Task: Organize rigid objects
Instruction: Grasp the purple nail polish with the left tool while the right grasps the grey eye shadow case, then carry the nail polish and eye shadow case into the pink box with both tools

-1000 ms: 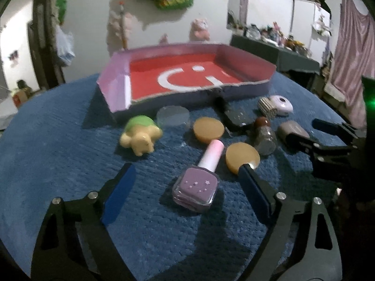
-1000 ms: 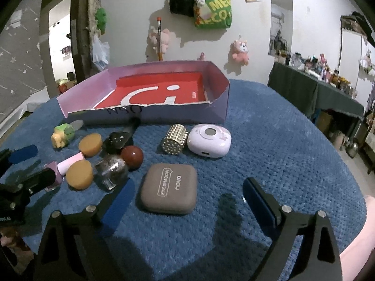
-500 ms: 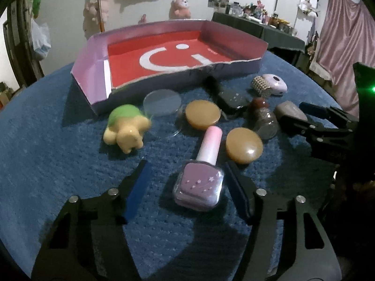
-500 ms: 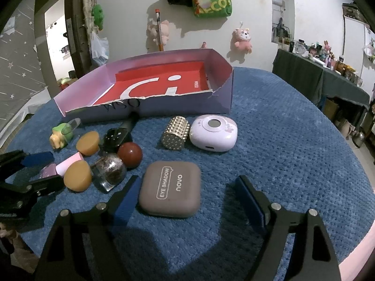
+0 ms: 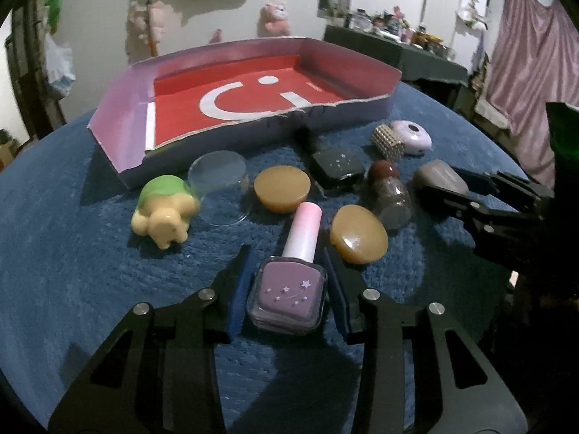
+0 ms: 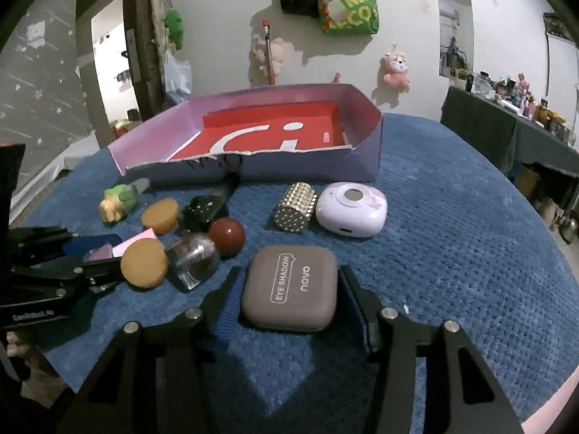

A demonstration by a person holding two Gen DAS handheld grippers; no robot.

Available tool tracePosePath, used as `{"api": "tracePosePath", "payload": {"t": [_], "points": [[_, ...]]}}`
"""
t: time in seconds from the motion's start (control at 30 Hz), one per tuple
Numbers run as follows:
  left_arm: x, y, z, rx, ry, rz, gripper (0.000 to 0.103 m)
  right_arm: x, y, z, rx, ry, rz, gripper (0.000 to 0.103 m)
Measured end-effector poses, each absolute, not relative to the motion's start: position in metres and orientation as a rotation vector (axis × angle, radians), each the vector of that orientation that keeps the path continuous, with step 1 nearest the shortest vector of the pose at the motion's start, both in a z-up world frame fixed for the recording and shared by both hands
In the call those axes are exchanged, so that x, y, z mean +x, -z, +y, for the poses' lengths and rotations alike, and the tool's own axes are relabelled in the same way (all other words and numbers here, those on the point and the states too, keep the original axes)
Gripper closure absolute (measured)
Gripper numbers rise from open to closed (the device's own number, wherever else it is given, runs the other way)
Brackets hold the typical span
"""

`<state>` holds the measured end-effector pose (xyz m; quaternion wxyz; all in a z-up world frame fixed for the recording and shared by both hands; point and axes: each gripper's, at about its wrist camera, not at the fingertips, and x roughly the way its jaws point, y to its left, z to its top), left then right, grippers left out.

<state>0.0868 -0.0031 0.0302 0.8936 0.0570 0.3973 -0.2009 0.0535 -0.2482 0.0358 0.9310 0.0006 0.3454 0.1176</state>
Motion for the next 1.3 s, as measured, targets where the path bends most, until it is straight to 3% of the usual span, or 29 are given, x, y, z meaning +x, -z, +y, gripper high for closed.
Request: {"api": "tracePosePath", "payload": {"t": [0.93,1.3], "points": [[0.069,-0.063,0.001,0.082,0.306,0.691,0.067,0.054,-0.056,-0.253,-0.028,-0.343,0.645,0.048],[0.131,-0.095,0.008,0.080,0.281,0.683,0.067,0.116,-0.098,-0.251,-0.047,-0.358,0.609,0.048]]}}
